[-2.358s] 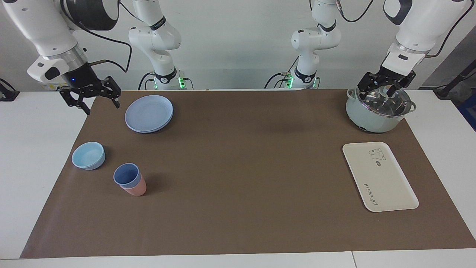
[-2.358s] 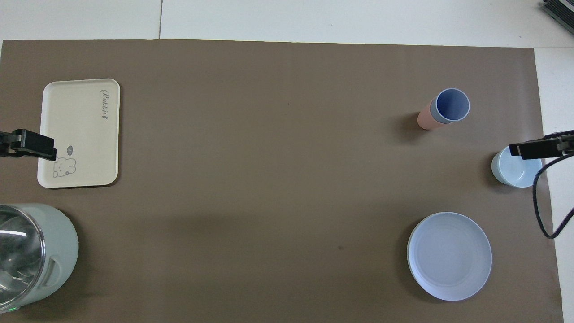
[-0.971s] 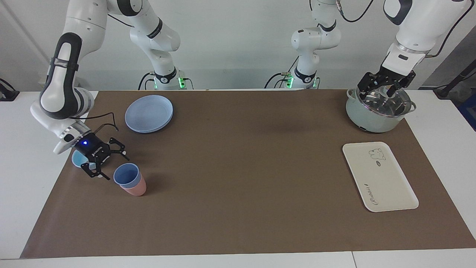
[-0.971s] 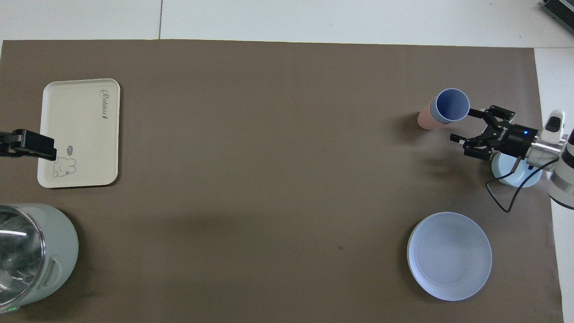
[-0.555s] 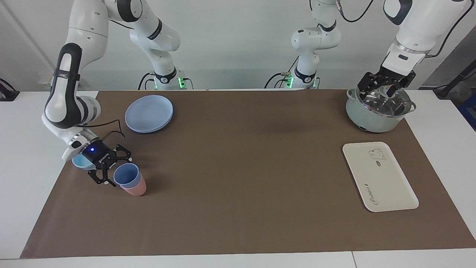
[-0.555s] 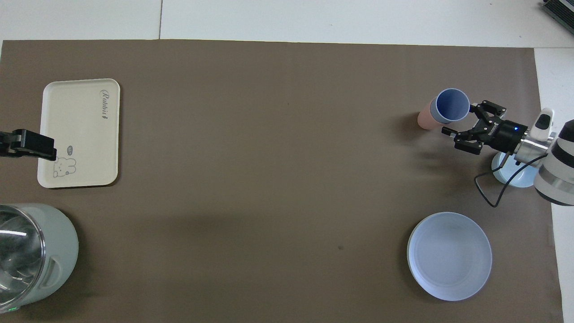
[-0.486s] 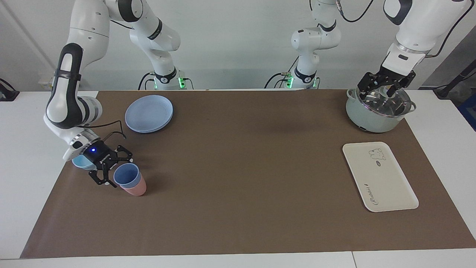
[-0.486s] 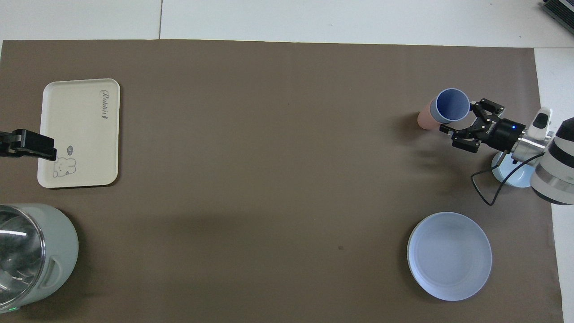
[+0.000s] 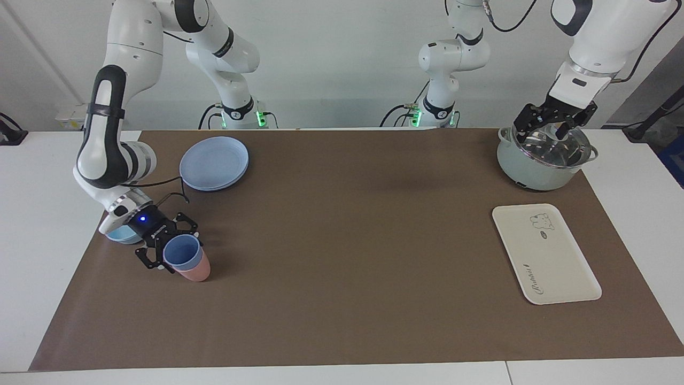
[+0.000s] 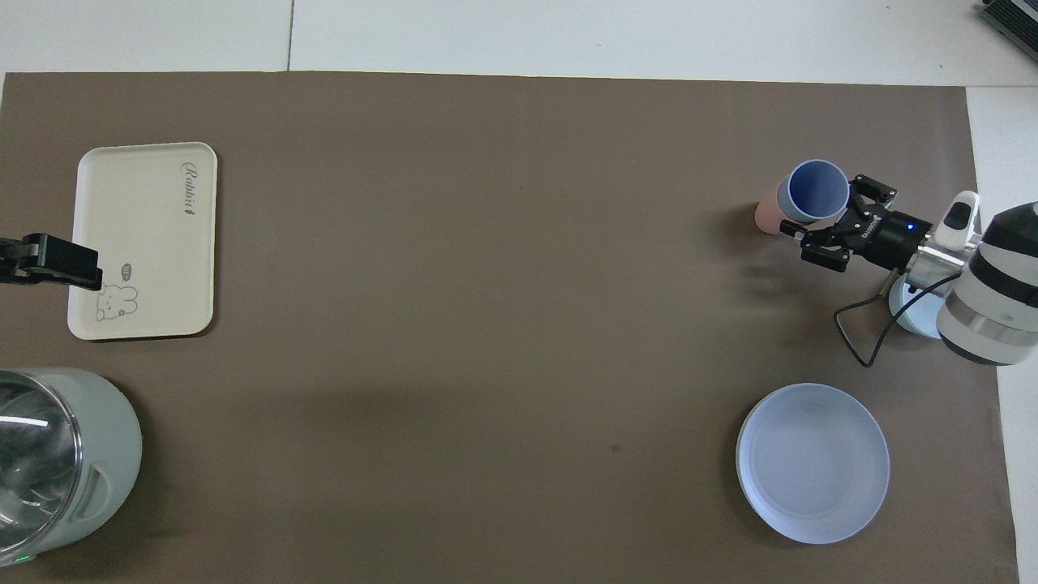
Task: Place cup on tray
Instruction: 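Reach the right gripper to the nested blue and pink cups and grasp, then lift the nested cups with the right gripper while the left gripper approaches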
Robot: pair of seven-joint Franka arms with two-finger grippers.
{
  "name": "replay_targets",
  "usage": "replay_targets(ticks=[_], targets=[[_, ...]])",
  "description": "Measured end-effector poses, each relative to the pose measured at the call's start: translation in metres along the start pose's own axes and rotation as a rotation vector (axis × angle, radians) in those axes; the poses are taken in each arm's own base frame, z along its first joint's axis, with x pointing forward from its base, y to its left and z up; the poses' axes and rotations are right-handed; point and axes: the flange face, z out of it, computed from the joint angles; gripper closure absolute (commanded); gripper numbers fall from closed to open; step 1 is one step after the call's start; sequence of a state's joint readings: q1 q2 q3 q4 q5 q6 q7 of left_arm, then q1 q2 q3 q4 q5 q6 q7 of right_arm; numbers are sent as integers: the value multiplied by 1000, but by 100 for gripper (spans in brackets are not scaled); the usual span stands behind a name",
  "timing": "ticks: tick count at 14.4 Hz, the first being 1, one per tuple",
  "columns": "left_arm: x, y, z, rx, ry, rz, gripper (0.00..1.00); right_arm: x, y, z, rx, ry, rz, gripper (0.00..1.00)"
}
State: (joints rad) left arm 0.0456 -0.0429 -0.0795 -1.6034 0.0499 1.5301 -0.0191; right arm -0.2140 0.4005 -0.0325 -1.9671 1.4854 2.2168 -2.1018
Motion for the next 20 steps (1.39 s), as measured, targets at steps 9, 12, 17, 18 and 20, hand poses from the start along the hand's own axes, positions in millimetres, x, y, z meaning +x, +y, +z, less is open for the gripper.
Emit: replay_targets(ticks=[9,12,17,18,20], targets=[[0,0,0,0,0,0,0,5,-5,11,-23,9,5,100],[0,2,0,0,0,4,0,25,-7,12,-18,-5,11,100],[-1,21,-1,2,2,38,0,117,-28,-21,-5,-193,-13,100],[-1,26,-1,3,2,47,0,133,-34,-29,-14,-232,-13,100],[-2,37,-2,4,3,67,0,159,-45,-41,-32,-283,-6,100]])
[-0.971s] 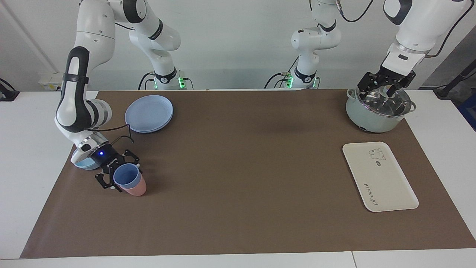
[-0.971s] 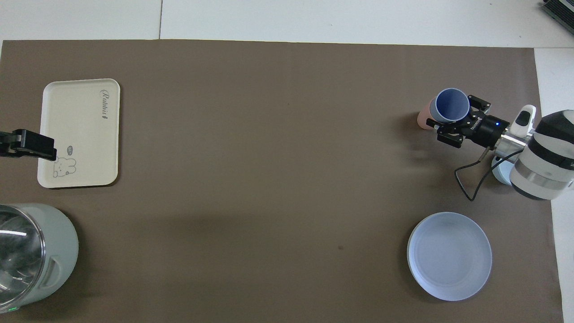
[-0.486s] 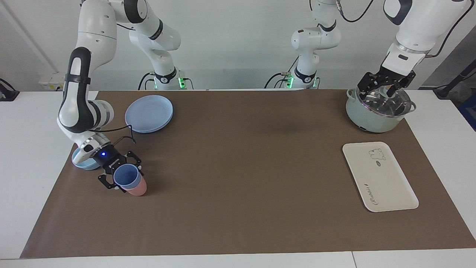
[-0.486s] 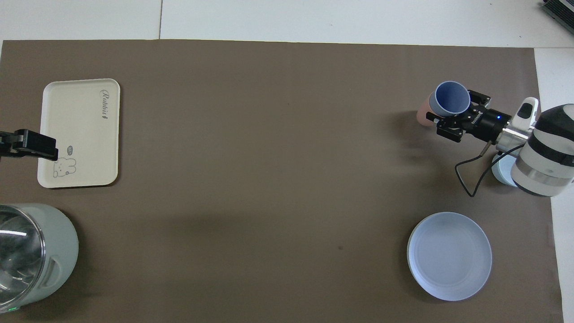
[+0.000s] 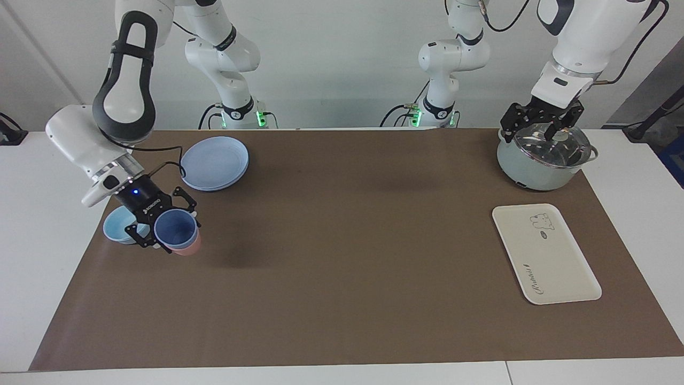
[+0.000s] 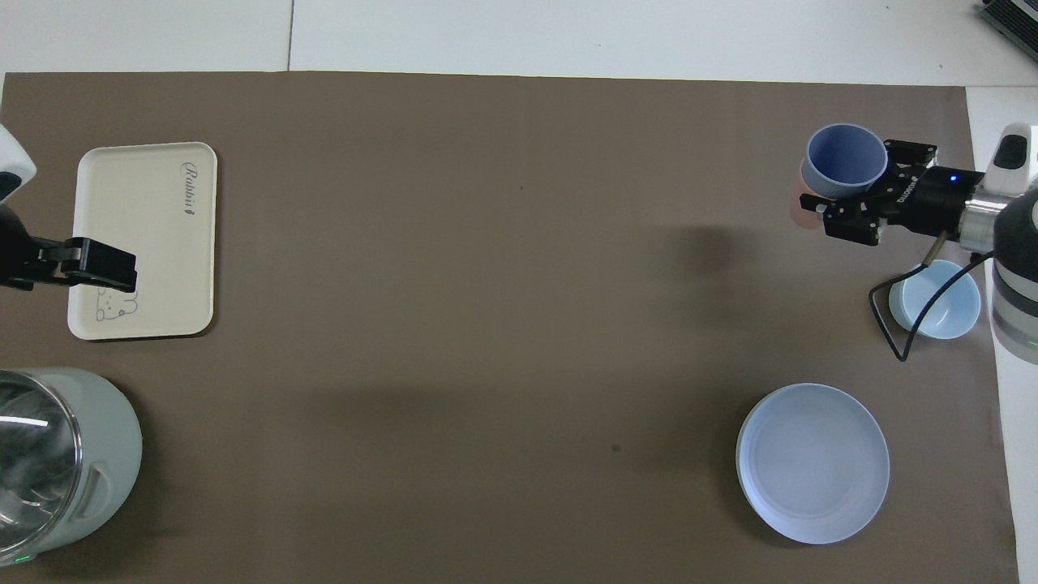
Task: Place cup on tray
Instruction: 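Lift the nested cups with the right gripper while the left gripper approaches, then grasp the blue cup with the left gripper and pull it from the pink cup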
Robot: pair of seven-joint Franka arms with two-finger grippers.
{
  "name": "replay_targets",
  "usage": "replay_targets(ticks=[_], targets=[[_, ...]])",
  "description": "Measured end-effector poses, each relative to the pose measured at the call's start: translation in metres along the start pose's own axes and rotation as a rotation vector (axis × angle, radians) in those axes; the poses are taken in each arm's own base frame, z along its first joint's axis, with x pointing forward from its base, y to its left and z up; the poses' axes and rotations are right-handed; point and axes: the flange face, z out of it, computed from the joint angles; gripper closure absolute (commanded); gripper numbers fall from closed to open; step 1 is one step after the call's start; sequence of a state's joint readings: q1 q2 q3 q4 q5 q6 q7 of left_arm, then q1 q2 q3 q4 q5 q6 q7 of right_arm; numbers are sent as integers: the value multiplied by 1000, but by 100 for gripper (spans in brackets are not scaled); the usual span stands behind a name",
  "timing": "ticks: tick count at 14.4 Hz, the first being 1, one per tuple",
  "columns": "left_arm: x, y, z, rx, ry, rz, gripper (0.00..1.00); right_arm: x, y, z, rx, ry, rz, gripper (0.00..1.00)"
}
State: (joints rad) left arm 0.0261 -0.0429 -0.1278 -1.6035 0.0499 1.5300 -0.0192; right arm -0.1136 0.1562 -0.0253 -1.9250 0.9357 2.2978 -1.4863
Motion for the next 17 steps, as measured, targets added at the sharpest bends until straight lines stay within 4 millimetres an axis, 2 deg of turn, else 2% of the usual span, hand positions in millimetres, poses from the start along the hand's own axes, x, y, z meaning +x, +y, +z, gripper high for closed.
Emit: replay_targets(ticks=[2,5,8,9,10,12,14,17], targets=[[0,13,0,1,1,24,0,27,-20,-6,-11,-65,8,100],[-3,46,-2,-12,3,59,3,82,-63,-6,-52,-183,9,100],[-4,78,-5,-203,-7,-40,19,133,-117,12,-83,-285,4,100],[-1,86,-5,-284,2,-101,19,144,-138,23,-95,-316,-5,100],[3,95,-5,-367,17,-168,21,154,-160,35,-106,-344,-17,100],[11,121,2,-506,41,-282,31,169,-203,56,-117,-392,-30,100],[16,160,10,-620,54,-388,38,178,-239,71,-128,-431,-55,100],[24,227,28,-716,71,-508,47,188,-278,81,-135,-465,-91,100]])
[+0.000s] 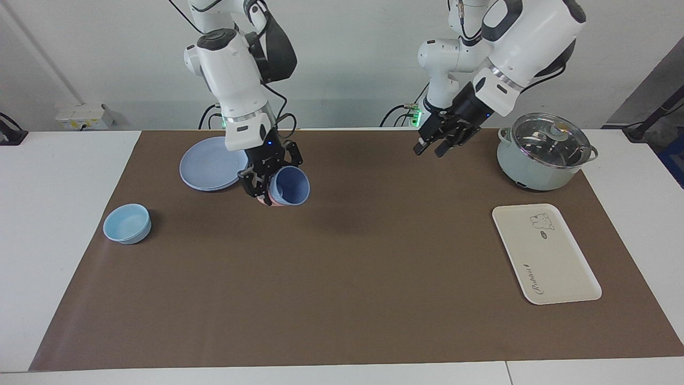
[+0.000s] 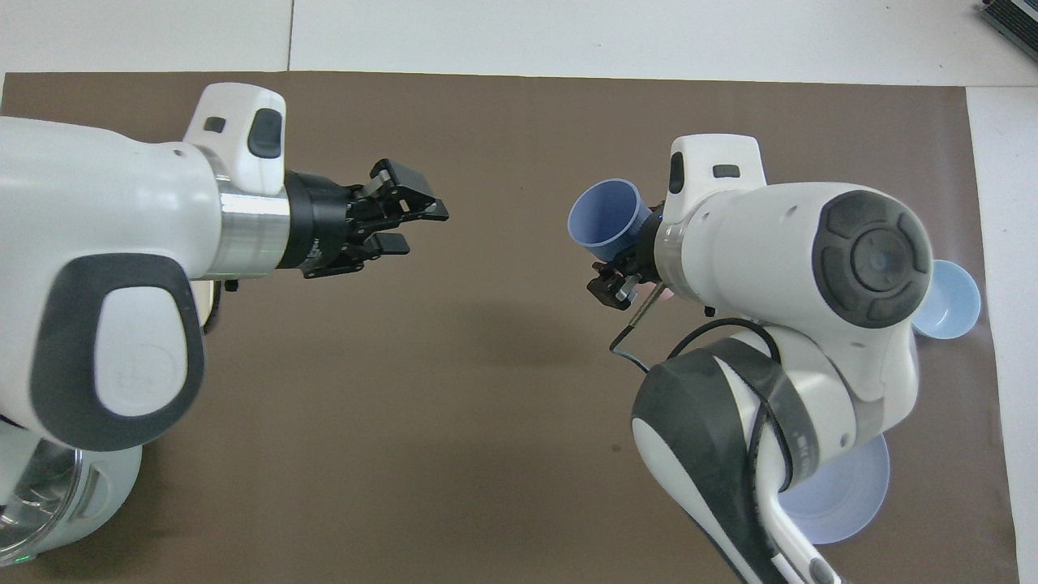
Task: Place cup on tray
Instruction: 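Grasp the blue cup with the left gripper and pull it from the pink cup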
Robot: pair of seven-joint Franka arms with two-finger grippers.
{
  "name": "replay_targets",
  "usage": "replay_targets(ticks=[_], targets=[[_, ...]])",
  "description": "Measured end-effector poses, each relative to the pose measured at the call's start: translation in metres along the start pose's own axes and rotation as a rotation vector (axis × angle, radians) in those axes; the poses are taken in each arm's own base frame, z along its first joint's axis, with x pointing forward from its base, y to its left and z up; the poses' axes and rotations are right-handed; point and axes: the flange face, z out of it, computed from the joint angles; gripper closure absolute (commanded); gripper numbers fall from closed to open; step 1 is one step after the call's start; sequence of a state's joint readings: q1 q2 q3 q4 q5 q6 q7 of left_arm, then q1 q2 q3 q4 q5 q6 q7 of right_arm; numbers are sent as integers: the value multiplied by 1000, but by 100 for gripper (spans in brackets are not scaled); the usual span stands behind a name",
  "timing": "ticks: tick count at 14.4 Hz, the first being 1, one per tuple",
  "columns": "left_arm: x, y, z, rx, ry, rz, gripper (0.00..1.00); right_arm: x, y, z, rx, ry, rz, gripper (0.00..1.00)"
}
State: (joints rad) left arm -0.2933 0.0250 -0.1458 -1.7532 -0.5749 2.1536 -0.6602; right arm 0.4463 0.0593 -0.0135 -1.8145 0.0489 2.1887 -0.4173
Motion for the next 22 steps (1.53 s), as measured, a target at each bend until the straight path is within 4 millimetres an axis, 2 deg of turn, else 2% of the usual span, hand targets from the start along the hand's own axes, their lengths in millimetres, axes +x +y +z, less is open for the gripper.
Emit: replay_targets(ticks=[2,3,5,7,8,9,10,13,15,17,20,22], targets=[[-12,16,41,-36,17,-48,52,8,-20,-3,-13,-4,-11,100],[-15,20,54,-54,27,-66,54,11,-29,-4,-20,-7,-8,100],[-15,24,68,-93,37,-97,56,14,-40,-4,-27,-10,-7,100],[-18,27,72,-105,29,-104,56,15,-41,-4,-29,-10,-6,100],[-21,28,74,-100,21,-100,65,14,-40,-4,-30,-11,-5,100],[-27,29,78,-91,7,-93,92,14,-40,-4,-30,-11,-5,100],[-33,30,81,-79,-10,-86,100,14,-40,-4,-30,-11,-5,100],[-45,29,88,-34,-66,-59,100,13,-38,-4,-32,-17,-4,100],[-45,30,87,-27,-77,-49,100,13,-39,-3,-30,-23,-5,100],[-39,34,77,-23,-89,-44,100,14,-40,-8,-33,-13,-7,100],[-10,48,33,0,-72,-11,100,14,-39,-10,-34,-11,-6,100],[19,47,3,13,-11,0,100,14,-38,-10,-35,-11,-3,100]])
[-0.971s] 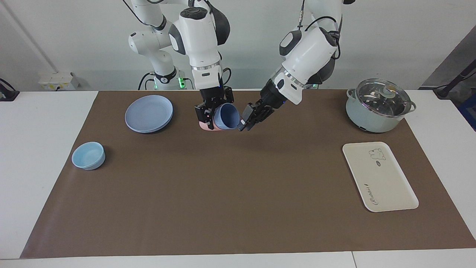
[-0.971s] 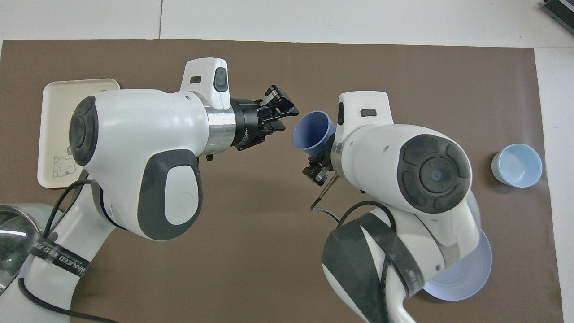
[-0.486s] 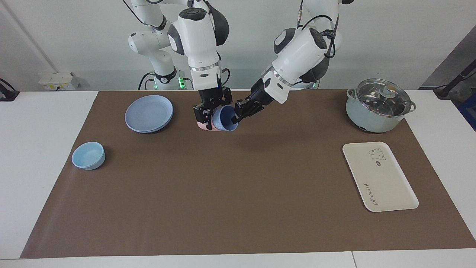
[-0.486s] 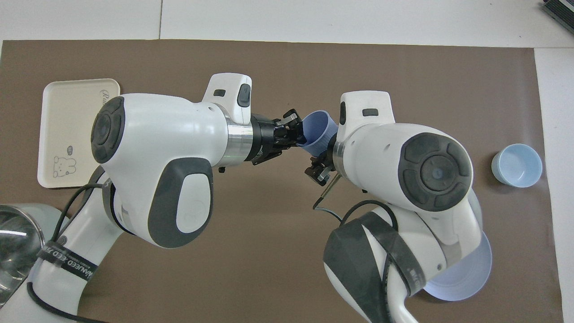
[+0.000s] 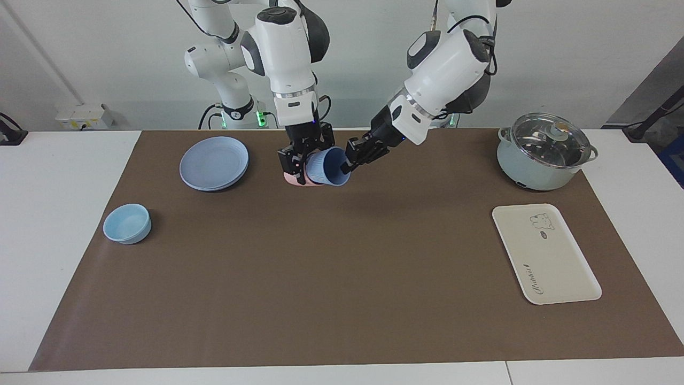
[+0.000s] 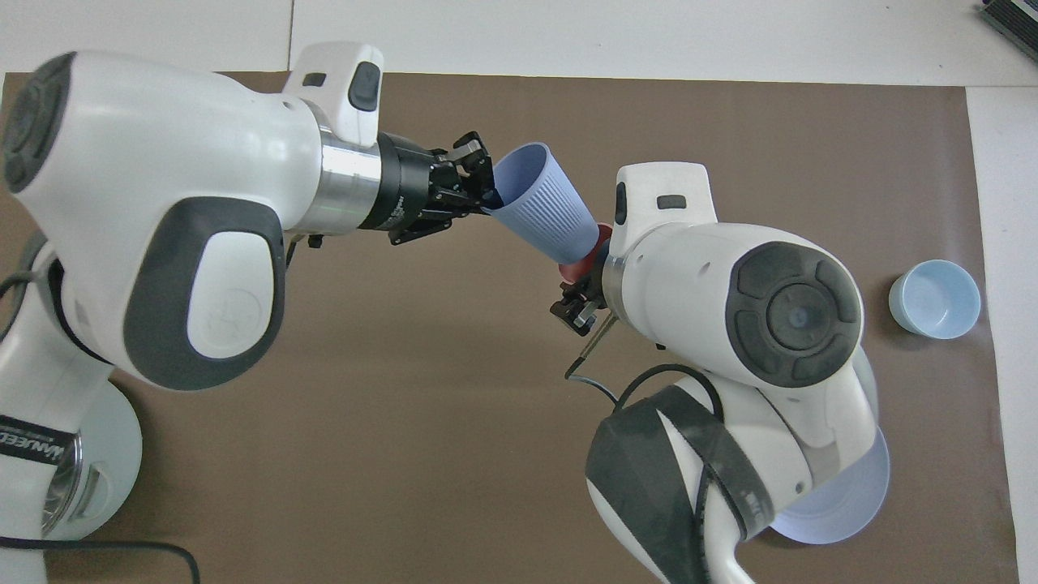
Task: Place cup on tray
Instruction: 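Grasp the blue cup with the left gripper and pull it from the pink cup, then carry the blue cup to the tray while the right gripper lowers the pink cup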
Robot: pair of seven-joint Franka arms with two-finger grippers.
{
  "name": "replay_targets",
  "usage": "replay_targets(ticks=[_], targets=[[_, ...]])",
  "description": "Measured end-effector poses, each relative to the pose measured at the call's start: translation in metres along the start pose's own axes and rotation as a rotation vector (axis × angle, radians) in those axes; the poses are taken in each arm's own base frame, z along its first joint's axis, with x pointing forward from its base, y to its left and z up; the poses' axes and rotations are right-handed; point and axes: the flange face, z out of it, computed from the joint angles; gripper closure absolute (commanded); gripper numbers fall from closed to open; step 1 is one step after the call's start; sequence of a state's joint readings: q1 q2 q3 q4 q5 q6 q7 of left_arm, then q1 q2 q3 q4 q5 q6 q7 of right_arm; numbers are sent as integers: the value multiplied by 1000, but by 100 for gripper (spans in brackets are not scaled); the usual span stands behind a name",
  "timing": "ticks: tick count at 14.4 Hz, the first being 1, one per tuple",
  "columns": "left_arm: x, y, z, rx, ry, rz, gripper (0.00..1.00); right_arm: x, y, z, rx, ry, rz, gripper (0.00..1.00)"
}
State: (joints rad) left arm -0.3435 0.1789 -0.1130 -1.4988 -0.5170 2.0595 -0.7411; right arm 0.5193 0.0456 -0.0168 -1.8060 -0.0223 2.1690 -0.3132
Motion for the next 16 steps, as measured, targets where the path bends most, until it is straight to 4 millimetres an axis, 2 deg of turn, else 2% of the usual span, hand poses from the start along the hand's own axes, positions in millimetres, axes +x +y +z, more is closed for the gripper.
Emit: replay_targets(ticks=[2,4,7,8,10,11,13,16], targets=[[36,-17,-29,48,102,19,100,-3,9,0,-5,-2,17,100],[70,-41,-58,151,231,104,100,-14,40,0,-23,-1,70,100],[113,-81,-95,266,320,254,100,-41,110,-5,6,96,160,100],[129,-102,-107,297,323,301,100,-55,135,-5,35,136,176,100],[161,-161,-131,356,328,375,100,-96,193,-1,90,223,195,100],[174,-191,-143,378,346,406,100,-120,221,5,111,272,192,100],[190,-241,-159,410,399,445,100,-162,263,29,149,382,205,100],[203,-301,-165,462,435,501,100,-201,295,85,194,538,237,100]])
